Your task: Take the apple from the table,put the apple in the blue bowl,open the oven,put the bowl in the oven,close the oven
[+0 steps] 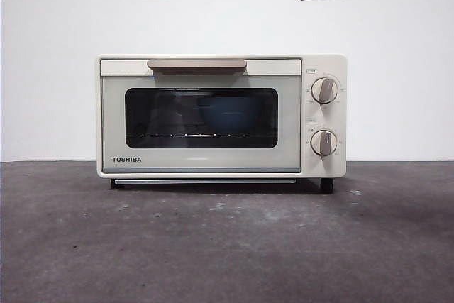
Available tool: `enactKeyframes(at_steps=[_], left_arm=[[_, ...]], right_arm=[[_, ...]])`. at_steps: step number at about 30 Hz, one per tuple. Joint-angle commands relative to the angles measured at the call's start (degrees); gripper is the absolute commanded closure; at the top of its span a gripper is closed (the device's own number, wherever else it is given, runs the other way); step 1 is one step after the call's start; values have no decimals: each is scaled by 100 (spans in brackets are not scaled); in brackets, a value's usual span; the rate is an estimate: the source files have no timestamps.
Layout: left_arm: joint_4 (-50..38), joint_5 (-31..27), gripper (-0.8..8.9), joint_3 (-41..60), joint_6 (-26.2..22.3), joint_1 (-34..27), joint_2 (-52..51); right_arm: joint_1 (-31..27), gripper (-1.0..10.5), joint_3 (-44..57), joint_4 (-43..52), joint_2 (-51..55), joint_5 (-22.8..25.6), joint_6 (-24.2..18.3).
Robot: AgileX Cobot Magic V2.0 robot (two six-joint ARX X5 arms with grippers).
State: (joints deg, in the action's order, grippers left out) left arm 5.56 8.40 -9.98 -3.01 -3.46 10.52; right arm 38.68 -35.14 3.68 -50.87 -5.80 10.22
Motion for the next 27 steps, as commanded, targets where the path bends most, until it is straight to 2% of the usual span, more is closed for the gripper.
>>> enactKeyframes(at_steps=[1,9,11,14,18,27], left_arm=[[-74,-17,806,264,-81,-33,-240],[-28,-15,806,931,105,-33,-857],[243,-15,806,960,133,-33,-1014],[455,-15,806,960,105,-33,-1036],[435,-9,806,960,271,-33,-1036],[367,-7,806,960,278,-33,-1023]], right_arm=[[52,943,-11,61,-33,22,-81],[52,943,-11,61,-33,22,-81],[52,943,-11,61,-33,22,-81],[52,943,-11,59,-33,24,-81],[52,943,-11,68,-33,22,-81],[52,943,-11,68,-33,24,-81]])
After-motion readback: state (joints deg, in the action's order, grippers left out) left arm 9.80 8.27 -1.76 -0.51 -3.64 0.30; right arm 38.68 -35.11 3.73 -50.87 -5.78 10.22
